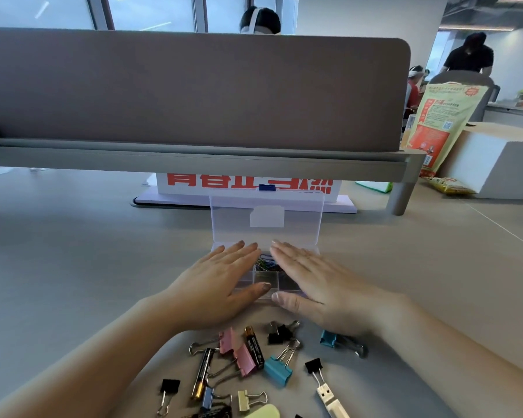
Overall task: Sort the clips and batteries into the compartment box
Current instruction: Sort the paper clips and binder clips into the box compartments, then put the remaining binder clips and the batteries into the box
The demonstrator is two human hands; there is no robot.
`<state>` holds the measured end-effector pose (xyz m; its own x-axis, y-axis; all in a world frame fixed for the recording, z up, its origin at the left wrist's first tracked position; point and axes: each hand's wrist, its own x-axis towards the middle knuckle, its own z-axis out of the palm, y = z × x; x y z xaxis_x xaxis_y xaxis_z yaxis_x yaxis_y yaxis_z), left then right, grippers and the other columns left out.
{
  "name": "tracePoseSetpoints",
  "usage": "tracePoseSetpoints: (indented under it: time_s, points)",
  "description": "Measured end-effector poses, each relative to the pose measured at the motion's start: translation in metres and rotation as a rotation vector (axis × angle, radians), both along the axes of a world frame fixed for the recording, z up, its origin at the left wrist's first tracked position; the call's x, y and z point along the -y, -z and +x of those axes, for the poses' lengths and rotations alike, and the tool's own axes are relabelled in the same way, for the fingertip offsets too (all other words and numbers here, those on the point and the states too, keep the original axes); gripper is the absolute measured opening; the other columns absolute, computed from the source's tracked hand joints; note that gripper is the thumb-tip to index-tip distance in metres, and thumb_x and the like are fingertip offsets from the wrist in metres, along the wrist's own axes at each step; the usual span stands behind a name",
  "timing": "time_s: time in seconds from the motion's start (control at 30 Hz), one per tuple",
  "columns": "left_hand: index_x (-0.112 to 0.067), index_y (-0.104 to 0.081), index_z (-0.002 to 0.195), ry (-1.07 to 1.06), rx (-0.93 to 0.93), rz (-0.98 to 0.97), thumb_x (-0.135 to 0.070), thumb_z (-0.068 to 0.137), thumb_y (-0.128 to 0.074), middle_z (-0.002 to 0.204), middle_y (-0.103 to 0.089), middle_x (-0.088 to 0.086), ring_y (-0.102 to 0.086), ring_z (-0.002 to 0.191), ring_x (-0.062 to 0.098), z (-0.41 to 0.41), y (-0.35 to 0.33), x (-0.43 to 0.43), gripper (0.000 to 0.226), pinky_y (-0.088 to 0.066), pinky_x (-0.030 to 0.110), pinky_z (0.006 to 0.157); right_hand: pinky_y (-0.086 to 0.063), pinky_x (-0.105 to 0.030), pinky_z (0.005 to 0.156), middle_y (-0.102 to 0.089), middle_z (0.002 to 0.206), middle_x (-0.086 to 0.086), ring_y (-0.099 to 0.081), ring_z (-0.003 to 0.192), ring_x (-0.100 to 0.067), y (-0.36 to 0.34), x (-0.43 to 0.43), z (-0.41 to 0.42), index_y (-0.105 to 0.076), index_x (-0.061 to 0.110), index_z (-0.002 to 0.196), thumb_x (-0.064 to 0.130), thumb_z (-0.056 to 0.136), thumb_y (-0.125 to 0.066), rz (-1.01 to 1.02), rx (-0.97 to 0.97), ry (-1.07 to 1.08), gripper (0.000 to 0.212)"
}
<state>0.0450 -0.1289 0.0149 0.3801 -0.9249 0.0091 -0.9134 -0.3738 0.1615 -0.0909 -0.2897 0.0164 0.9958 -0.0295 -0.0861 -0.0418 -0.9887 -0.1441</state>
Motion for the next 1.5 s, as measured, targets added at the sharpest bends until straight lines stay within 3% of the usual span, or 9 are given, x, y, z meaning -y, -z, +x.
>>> tracePoseSetpoints:
  time_s: [0.1,0.23,0.33,0.53,0.83,1.23,1.33,1.4,1.5]
  points:
    - [-0.035,-0.004,0.149,-0.007,-0.018,-0.034,-0.063,0.089,-0.027,0.158,-0.002,-0.015,0.006,0.139,-0.003,0.0,0.001,0.001,0.07,0.009,0.018,0.105,0.01,-0.023,0.115,0.017,0.156,0.017,0.02,0.14,0.004,0.001,-0.003,0.002,0.009,0.031,0.15,0.073,0.079,-0.007,-0.025,0.012,-0.006,0.084]
    - [-0.038,-0.016,0.147,-0.018,-0.094,-0.099,-0.064,0.085,-0.038,0.156,-0.016,-0.015,-0.012,0.143,0.004,-0.001,0.0,-0.002,0.071,-0.005,0.02,0.111,0.006,-0.017,0.111,0.003,0.156,0.023,0.011,0.138,0.012,-0.003,0.0,0.003,-0.006,0.037,0.15,0.064,0.088,-0.017,0.135,0.053,-0.001,0.069]
    - [-0.037,-0.018,0.147,-0.02,-0.103,-0.126,-0.059,0.087,-0.042,0.155,-0.022,-0.014,-0.017,0.142,0.005,-0.001,0.0,-0.001,0.068,-0.012,0.023,0.114,0.004,-0.017,0.115,0.004,0.157,0.021,0.011,0.137,0.014,-0.004,-0.003,0.006,-0.001,0.034,0.15,0.063,0.088,-0.019,0.12,0.059,-0.001,0.071]
    - [-0.032,-0.001,0.15,-0.062,-0.195,-0.088,-0.06,0.084,-0.048,0.156,-0.02,-0.011,-0.016,0.143,0.011,0.004,0.003,0.002,0.086,-0.015,0.03,0.116,0.008,-0.018,0.111,0.005,0.156,0.02,0.014,0.134,0.011,-0.005,-0.009,0.011,0.0,0.035,0.149,0.066,0.087,-0.015,0.007,0.017,-0.036,0.071]
    - [-0.031,-0.002,0.15,-0.075,-0.204,-0.086,-0.06,0.084,-0.049,0.157,-0.018,-0.008,-0.015,0.144,0.013,0.005,0.004,0.001,0.086,-0.015,0.031,0.116,0.004,-0.02,0.114,0.006,0.158,0.014,0.011,0.139,0.007,-0.002,-0.011,0.014,0.003,0.03,0.15,0.066,0.089,-0.02,-0.014,0.034,-0.069,0.074]
    - [-0.03,-0.002,0.15,-0.075,-0.146,-0.074,-0.06,0.086,-0.045,0.157,-0.018,-0.009,-0.014,0.144,0.011,0.002,0.006,0.002,0.083,-0.011,0.029,0.116,0.001,-0.023,0.117,0.002,0.158,0.014,0.008,0.141,0.006,0.001,-0.009,0.01,-0.004,0.03,0.151,0.066,0.086,-0.01,0.025,0.049,-0.063,0.075]
    - [-0.031,-0.009,0.15,-0.083,-0.186,-0.147,-0.061,0.084,-0.05,0.155,-0.024,-0.011,-0.02,0.142,0.011,0.004,0.01,0.001,0.083,-0.015,0.032,0.116,-0.001,-0.016,0.117,-0.013,0.155,0.02,0.003,0.139,0.013,0.002,-0.006,0.006,-0.028,0.029,0.147,0.048,0.098,-0.02,0.298,0.188,-0.047,0.054]
    - [-0.032,-0.015,0.149,-0.099,-0.241,-0.203,-0.057,0.084,-0.054,0.153,-0.028,-0.01,-0.024,0.141,0.013,0.004,0.011,0.0,0.079,-0.021,0.035,0.116,-0.009,-0.013,0.116,-0.03,0.151,0.019,-0.013,0.14,0.01,0.002,-0.005,0.001,-0.045,0.029,0.137,0.036,0.097,-0.025,0.56,0.351,-0.025,0.045]
    - [-0.032,-0.028,0.144,-0.127,-0.342,-0.347,-0.048,0.087,-0.054,0.149,-0.035,-0.008,-0.032,0.136,0.013,0.001,0.006,-0.005,0.064,-0.029,0.032,0.11,-0.025,-0.012,0.11,-0.053,0.136,0.014,-0.038,0.132,0.004,-0.002,-0.008,-0.01,-0.06,0.03,0.118,0.041,0.09,-0.028,0.803,0.54,0.035,0.044]
